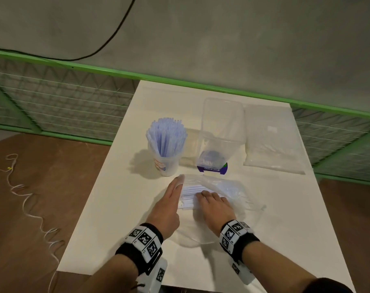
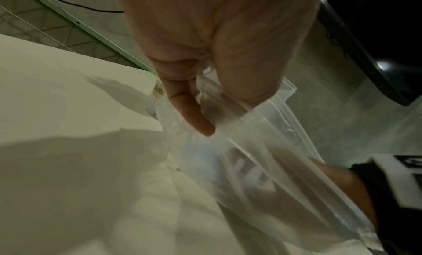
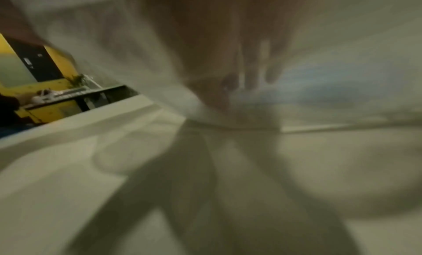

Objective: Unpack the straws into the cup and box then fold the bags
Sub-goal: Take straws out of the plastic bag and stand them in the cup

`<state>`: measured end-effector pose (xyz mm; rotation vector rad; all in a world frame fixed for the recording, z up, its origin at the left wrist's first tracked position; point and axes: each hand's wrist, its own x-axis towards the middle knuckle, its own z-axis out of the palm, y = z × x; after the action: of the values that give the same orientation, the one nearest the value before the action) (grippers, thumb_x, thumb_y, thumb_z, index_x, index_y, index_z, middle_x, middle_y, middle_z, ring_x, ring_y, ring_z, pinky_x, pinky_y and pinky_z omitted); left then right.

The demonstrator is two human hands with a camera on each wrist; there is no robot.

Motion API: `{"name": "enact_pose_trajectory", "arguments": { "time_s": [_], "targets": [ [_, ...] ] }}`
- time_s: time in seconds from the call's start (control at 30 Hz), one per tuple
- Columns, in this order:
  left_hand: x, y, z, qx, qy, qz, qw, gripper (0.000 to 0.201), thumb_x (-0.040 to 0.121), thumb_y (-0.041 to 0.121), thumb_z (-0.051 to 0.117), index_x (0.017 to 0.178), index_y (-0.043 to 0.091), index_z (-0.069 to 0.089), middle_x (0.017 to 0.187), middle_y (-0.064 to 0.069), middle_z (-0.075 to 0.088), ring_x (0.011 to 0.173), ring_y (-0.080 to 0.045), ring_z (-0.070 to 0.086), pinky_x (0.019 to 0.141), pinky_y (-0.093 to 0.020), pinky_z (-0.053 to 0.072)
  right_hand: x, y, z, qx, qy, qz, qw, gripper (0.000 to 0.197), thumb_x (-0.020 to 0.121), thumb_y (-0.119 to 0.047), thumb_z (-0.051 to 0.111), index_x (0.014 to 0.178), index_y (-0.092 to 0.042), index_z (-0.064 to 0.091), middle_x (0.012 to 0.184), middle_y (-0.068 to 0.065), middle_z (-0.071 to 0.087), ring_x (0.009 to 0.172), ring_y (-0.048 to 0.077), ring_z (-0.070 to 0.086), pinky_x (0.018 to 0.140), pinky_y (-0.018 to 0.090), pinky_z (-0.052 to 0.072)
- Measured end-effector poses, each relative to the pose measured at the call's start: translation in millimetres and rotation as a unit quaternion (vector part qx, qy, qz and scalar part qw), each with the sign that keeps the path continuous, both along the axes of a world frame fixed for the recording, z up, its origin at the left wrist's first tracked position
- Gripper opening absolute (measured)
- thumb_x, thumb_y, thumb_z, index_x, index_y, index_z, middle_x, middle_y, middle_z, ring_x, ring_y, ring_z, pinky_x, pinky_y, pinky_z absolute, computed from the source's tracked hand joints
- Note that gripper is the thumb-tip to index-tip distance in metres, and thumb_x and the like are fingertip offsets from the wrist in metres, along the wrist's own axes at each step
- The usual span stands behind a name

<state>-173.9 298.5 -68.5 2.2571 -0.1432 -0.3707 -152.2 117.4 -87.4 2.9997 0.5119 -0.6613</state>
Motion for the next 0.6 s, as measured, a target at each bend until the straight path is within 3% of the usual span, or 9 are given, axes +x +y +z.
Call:
{"name": "enact_pose_trajectory", "arguments": {
  "time_s": [0.37,0.5,0.6],
  "targets": [
    [0.1,4.0,-0.7,0.004,-0.003,0.009,1.0,0.106,0.071,-0.023,0.039,0.158,0.031,0.01,0.162,0.026,0.001,0.142,-0.008,0.035,0.101,-0.019,0.041,3.2,-3.0,-19.2,0.02,-0.052,0.014,0.998,0.037,0.1,-0.017,0.036,0.136,-0.017,0.043,0.146,0.003,0.041,0.134,0.025,0.037,0.11,0.036,0.026],
    [1.6,5.8,1.1,0.005,0.004,0.014,1.0,0.107,0.07,-0.023,0.039,0.159,0.031,0.01,0.162,0.025,0.002,0.141,-0.009,0.036,0.094,-0.013,0.036,8.3,-3.6,-21.5,0.025,-0.068,0.022,0.997,0.035,0.098,-0.017,0.04,0.132,-0.017,0.047,0.14,0.004,0.048,0.129,0.027,0.042,0.107,0.035,0.029],
    [3.6,7.4,2.9,0.01,0.011,0.023,1.0,0.107,0.07,-0.023,0.039,0.159,0.03,0.009,0.163,0.024,0.001,0.142,-0.007,0.033,0.096,-0.012,0.035,11.2,-1.8,-22.7,0.025,-0.071,0.025,0.997,0.039,0.095,-0.018,0.044,0.134,-0.018,0.046,0.137,0.004,0.049,0.127,0.027,0.042,0.107,0.036,0.029]
  ]
}}
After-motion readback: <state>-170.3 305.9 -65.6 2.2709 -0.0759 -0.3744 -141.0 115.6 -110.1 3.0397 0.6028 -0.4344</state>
